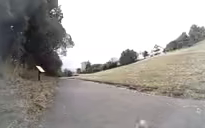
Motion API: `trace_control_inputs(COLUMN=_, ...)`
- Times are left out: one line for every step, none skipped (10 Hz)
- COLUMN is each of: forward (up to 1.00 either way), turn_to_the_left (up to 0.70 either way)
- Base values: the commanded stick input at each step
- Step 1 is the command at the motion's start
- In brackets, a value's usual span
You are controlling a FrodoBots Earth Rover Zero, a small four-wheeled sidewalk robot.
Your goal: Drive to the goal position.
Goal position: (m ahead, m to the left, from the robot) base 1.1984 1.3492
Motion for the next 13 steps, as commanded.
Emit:
trace_control_inputs(forward=0.04, turn_to_the_left=0.43)
trace_control_inputs(forward=0.00, turn_to_the_left=0.45)
trace_control_inputs(forward=0.00, turn_to_the_left=0.45)
trace_control_inputs(forward=0.00, turn_to_the_left=0.45)
trace_control_inputs(forward=0.00, turn_to_the_left=0.45)
trace_control_inputs(forward=0.00, turn_to_the_left=0.45)
trace_control_inputs(forward=0.00, turn_to_the_left=0.45)
trace_control_inputs(forward=0.00, turn_to_the_left=0.45)
trace_control_inputs(forward=0.00, turn_to_the_left=0.45)
trace_control_inputs(forward=0.00, turn_to_the_left=0.45)
trace_control_inputs(forward=0.00, turn_to_the_left=0.45)
trace_control_inputs(forward=0.00, turn_to_the_left=0.45)
trace_control_inputs(forward=0.00, turn_to_the_left=0.45)
